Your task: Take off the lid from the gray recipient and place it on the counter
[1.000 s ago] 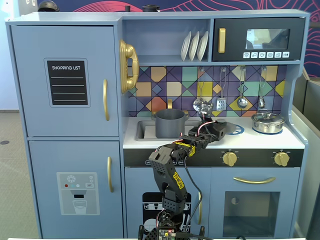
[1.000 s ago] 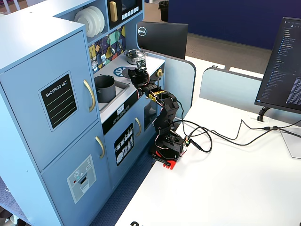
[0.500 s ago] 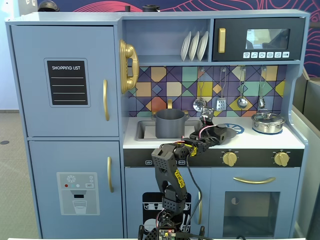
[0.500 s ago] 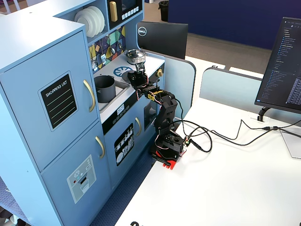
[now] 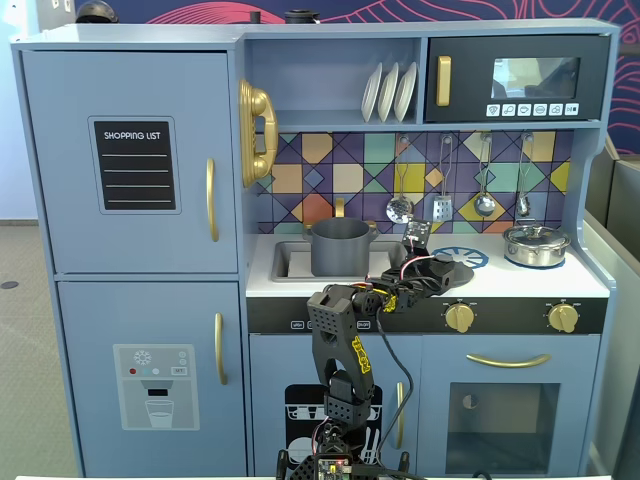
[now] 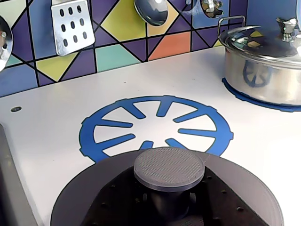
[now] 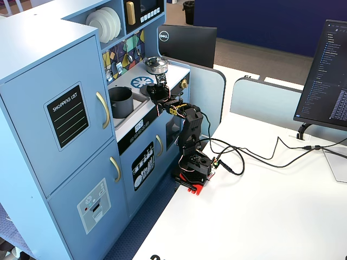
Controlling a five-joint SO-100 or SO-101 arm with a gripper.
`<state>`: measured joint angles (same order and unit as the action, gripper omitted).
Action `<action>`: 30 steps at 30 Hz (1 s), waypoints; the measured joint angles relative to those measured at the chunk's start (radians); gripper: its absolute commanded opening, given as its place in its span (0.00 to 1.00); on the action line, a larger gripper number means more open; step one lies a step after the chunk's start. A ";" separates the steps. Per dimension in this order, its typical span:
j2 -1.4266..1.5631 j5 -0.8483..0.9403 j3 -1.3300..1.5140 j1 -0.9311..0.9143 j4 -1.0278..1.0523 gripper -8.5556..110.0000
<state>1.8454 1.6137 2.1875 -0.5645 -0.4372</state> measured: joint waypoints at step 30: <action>0.098 0.008 0.037 -0.055 0.020 0.29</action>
<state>1.9436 1.6214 2.2243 -0.6197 -0.4172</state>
